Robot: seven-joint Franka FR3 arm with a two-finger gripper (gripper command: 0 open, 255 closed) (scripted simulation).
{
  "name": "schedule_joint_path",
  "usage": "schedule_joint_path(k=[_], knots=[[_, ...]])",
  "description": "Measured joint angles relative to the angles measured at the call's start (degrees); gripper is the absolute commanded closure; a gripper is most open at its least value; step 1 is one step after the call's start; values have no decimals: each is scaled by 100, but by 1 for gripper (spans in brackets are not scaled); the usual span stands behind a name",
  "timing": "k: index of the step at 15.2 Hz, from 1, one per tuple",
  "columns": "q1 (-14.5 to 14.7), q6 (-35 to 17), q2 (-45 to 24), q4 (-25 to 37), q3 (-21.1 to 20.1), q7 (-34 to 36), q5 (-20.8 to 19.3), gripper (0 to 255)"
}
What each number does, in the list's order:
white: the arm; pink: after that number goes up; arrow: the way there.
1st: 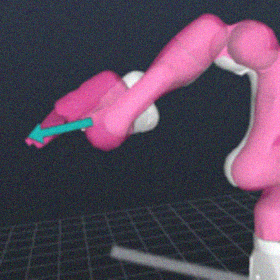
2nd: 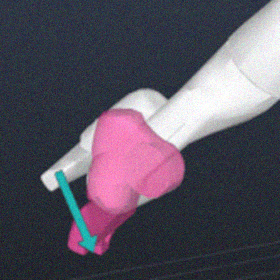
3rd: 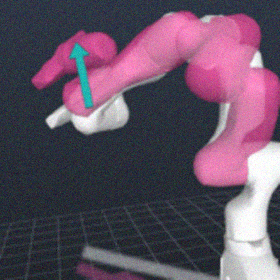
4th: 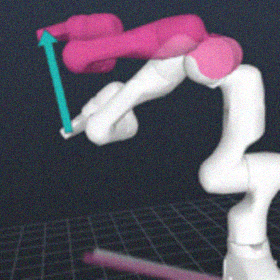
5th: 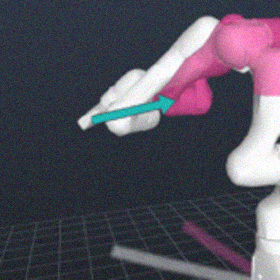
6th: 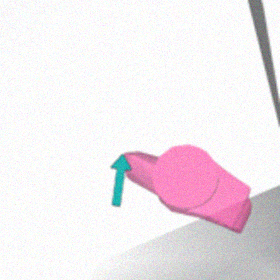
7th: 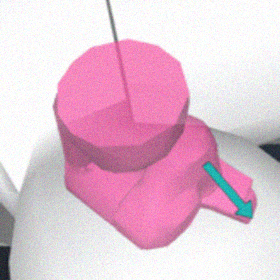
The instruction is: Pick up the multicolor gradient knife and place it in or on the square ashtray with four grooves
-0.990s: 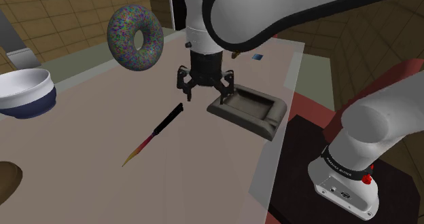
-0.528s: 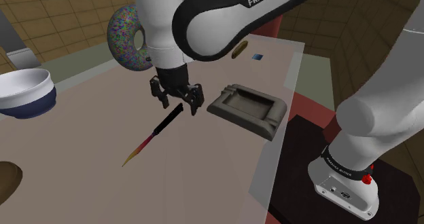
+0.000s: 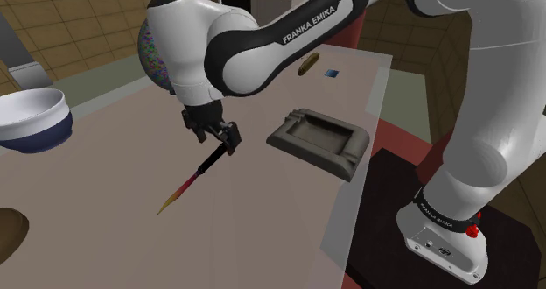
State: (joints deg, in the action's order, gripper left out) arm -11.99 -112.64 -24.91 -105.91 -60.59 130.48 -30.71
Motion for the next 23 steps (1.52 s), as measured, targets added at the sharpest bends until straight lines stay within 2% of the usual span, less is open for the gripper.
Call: schedule_joint_path(k=[4, 10, 11, 23], knots=[[62, -204, -124, -142, 113, 113, -152, 0], [84, -240, -168, -148, 149, 130, -196, 0], [84, -240, -168, -148, 149, 130, -196, 255], [58, -179, -126, -108, 114, 91, -147, 255]])
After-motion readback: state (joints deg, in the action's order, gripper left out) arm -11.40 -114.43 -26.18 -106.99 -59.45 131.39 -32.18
